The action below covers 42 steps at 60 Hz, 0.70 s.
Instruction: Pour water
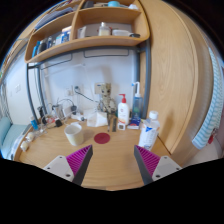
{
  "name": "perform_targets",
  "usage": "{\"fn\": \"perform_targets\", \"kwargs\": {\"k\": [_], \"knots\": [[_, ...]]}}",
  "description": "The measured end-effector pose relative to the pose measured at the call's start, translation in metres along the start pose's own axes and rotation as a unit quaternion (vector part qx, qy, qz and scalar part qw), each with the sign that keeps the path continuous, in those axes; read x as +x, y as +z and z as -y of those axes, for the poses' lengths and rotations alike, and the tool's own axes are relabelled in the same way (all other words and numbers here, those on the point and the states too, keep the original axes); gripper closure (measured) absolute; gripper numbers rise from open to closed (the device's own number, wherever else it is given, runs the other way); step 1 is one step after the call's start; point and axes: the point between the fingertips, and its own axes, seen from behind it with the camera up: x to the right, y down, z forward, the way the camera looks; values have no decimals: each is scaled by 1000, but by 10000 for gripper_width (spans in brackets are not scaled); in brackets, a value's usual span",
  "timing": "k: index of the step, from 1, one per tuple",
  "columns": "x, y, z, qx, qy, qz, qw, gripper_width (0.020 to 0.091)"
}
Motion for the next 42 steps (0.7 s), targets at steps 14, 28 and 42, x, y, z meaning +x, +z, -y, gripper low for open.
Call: {"fn": "perform_targets", "kwargs": {"k": [14, 28, 42], "knots": [[107, 58, -19, 11, -20, -11, 1000, 252], [145, 125, -9, 27, -4, -14, 1000, 256], [130, 154, 10, 74, -27, 21, 997, 545]]}}
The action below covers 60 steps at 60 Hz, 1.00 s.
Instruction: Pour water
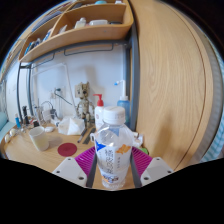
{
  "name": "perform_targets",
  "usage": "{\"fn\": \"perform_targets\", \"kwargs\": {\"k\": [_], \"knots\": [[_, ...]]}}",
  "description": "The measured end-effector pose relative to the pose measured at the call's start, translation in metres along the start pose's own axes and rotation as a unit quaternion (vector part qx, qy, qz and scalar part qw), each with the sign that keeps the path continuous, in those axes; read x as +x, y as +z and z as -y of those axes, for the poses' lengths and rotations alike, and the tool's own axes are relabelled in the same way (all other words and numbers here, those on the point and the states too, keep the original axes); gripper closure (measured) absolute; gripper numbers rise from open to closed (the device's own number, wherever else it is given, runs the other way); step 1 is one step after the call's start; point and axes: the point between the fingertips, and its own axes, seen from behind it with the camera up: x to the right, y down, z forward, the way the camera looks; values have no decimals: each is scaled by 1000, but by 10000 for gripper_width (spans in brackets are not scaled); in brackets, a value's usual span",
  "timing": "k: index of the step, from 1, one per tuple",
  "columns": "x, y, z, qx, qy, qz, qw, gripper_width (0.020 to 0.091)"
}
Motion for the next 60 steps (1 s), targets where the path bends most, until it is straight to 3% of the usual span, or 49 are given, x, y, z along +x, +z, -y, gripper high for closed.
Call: {"fn": "perform_targets", "kwargs": {"k": [7, 13, 16, 17, 27, 36, 44, 60], "knots": [[-3, 3, 6, 21, -12, -2, 1000, 580], [-2, 5, 11, 43, -6, -7, 999, 669], [0, 6, 10, 51, 0, -11, 999, 677], [0, 6, 10, 53, -2, -11, 999, 740], [0, 8, 14, 66, -17, -25, 997, 780], [-11, 8, 22, 56, -77, -44, 994, 782], [-32, 15, 33, 21, -192, -61, 979, 780], [-100, 41, 66, -27, -471, -36, 881, 765]]}}
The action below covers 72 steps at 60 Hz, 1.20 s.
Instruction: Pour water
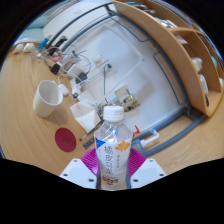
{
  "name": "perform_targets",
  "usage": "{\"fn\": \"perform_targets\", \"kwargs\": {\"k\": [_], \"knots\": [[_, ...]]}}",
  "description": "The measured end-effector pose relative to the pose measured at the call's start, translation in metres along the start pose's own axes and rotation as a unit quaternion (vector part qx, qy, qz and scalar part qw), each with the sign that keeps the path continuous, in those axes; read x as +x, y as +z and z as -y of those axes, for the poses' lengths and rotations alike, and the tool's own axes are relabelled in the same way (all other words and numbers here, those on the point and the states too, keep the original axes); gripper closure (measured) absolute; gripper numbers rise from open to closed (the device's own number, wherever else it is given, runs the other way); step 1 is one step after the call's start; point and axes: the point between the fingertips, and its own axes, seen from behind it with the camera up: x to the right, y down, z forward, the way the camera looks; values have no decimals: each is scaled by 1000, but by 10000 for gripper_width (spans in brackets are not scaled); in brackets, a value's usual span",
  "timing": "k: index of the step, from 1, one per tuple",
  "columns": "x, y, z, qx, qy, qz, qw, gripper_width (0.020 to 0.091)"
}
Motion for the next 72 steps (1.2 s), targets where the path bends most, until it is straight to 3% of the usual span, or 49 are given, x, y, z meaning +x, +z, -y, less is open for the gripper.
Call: {"fn": "perform_targets", "kwargs": {"k": [12, 29, 51, 62, 72], "knots": [[-17, 19, 47, -21, -190, 5, 982, 766], [-35, 41, 101, -5, -418, -23, 908, 767], [-57, 54, 113, -3, -554, -47, 831, 767], [-58, 54, 104, -6, -515, -32, 857, 766], [-55, 37, 106, 16, -347, 6, 938, 752]]}}
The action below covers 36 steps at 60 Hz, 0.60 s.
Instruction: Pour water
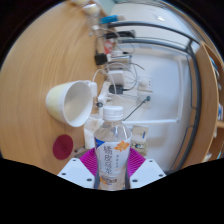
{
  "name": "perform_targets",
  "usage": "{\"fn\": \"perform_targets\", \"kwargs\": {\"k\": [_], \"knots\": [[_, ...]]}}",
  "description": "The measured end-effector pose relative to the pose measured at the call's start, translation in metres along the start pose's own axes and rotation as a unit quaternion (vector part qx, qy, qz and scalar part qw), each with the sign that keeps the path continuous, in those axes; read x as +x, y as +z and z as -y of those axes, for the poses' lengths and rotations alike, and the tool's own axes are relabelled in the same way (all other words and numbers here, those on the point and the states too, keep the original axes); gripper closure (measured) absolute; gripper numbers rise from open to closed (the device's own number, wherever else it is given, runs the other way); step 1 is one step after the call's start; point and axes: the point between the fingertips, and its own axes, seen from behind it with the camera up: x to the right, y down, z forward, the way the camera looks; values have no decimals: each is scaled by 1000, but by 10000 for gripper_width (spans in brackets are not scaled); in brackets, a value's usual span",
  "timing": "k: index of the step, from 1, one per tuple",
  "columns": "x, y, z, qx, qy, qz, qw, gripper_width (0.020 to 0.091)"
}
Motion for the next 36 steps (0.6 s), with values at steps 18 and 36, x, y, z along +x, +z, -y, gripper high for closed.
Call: {"fn": "perform_targets", "kwargs": {"k": [18, 36], "knots": [[2, -21, 6, 71, 439, 28, 895, 748], [-8, 2, -17, 116, 681, 55, 721, 750]]}}
